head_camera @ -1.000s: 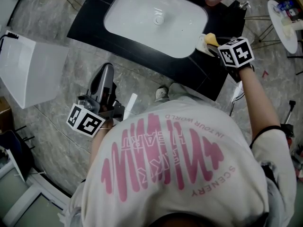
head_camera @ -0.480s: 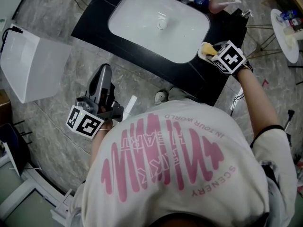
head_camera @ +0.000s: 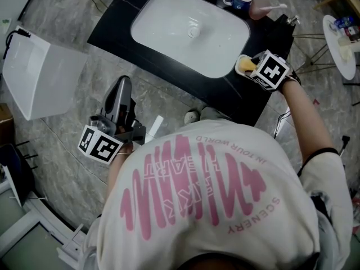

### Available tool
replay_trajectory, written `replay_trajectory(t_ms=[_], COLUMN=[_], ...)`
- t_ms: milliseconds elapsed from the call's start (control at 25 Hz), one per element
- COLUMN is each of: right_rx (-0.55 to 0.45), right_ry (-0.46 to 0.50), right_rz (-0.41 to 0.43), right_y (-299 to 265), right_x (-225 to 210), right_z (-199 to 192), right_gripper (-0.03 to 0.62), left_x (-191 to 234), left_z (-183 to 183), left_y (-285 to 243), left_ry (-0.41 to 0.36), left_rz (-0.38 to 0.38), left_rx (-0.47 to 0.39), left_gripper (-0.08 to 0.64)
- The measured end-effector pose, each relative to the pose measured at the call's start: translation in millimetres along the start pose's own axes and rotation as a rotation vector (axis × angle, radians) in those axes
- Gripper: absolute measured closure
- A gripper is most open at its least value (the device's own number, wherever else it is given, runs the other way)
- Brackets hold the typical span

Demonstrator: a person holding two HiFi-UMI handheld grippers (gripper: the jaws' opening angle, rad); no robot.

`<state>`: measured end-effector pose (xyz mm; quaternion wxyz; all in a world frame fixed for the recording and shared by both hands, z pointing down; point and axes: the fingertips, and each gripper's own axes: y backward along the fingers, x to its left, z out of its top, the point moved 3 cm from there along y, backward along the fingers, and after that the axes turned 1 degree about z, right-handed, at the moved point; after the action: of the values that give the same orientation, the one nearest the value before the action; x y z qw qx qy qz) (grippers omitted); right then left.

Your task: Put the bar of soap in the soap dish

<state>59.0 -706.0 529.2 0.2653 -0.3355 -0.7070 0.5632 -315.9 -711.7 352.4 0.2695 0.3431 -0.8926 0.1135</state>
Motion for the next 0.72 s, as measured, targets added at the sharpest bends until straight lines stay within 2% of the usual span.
replay_trajectory(t_ms=[480, 720], right_rx=[0.020, -0.032], right_ry=[-0.017, -0.071], right_rz=[0.043, 0.059], right_y=[-3.4, 10.6], right_x=[-4.1, -5.0], right_z=[-3.4, -3.2], right_gripper=[0.397, 0.397], left_x=[-7.3, -14.8], left_z=[12.0, 17.6], left_y=[-1.0, -10.5], left_ry=[-0.032, -0.047], left_rz=[-0.009, -0.038], left_rx=[-0.011, -0.004], left_gripper=[0.552, 0.552])
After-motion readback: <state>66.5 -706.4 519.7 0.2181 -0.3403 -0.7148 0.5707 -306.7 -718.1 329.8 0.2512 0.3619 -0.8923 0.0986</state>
